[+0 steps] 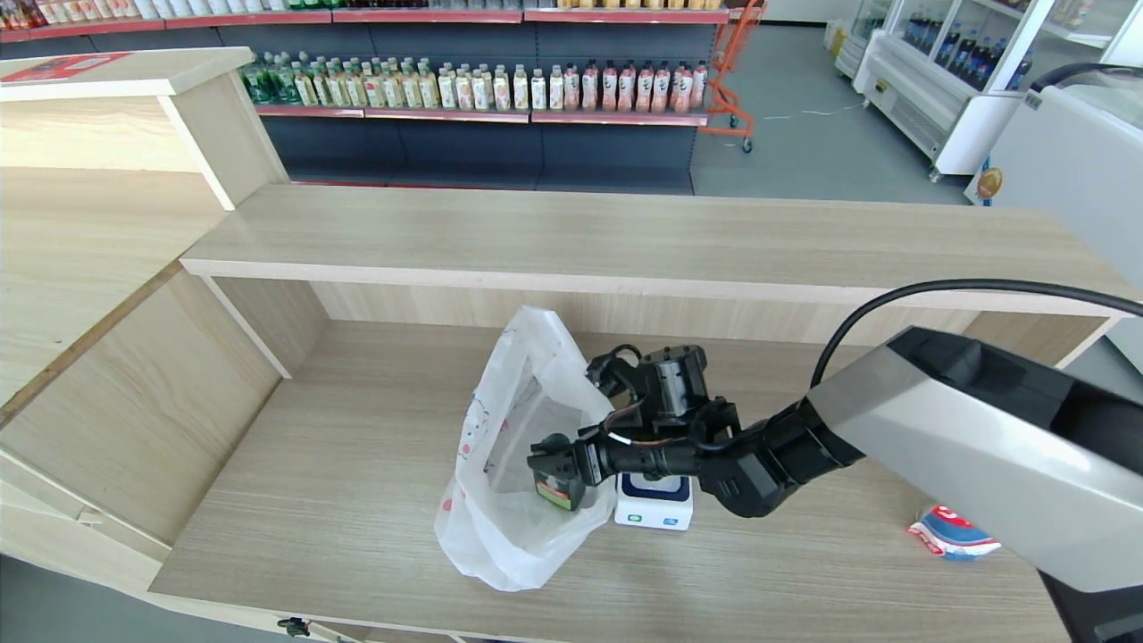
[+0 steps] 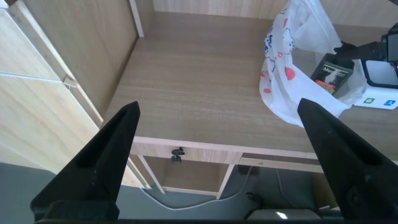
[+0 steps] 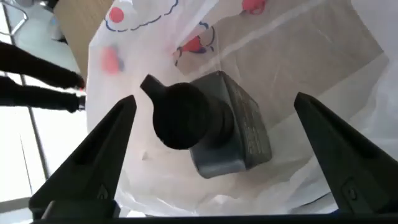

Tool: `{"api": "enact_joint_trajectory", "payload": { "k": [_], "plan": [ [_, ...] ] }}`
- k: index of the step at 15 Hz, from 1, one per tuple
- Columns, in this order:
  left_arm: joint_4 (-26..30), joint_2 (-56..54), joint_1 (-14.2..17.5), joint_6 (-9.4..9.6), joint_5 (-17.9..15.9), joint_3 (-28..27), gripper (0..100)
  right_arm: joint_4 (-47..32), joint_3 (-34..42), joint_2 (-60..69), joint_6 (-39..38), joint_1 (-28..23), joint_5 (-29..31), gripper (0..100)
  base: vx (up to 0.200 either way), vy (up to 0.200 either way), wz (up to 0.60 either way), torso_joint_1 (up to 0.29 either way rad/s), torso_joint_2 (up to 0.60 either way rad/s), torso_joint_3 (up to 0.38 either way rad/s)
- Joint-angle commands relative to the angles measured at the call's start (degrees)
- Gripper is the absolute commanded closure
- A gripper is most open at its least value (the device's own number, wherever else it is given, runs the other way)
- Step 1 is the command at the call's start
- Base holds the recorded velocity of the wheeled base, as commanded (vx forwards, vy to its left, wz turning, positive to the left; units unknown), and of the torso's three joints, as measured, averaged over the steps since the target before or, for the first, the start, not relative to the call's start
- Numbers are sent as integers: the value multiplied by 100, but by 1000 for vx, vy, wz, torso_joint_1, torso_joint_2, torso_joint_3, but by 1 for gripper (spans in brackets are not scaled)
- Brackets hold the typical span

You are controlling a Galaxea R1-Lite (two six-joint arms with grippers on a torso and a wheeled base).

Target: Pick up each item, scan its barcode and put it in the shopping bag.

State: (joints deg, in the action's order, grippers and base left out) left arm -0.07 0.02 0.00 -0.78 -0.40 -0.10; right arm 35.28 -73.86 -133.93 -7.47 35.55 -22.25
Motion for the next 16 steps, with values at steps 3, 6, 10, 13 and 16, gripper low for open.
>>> {"api": "enact_joint_trajectory", "payload": {
  "k": [3,6,10,13,16],
  "plan": [
    [-1,-2,0,-1,5,1,0,-118,540,1000,-1564,-400,-60,0,0,0,0,0,0,0],
    [-1,-2,0,-1,5,1,0,-91,1304,1606,-2074,-769,-139,0,0,0,0,0,0,0],
    [-1,-2,0,-1,5,1,0,-65,2508,3276,-1854,-1191,-219,0,0,0,0,0,0,0],
    [-1,-2,0,-1,-4,1,0,-74,4108,4946,369,-1639,-113,0,0,0,0,0,0,0],
    [-1,-2,0,-1,5,1,0,-513,4451,5658,1978,-3027,10,0,0,0,0,0,0,0]
  ]
}}
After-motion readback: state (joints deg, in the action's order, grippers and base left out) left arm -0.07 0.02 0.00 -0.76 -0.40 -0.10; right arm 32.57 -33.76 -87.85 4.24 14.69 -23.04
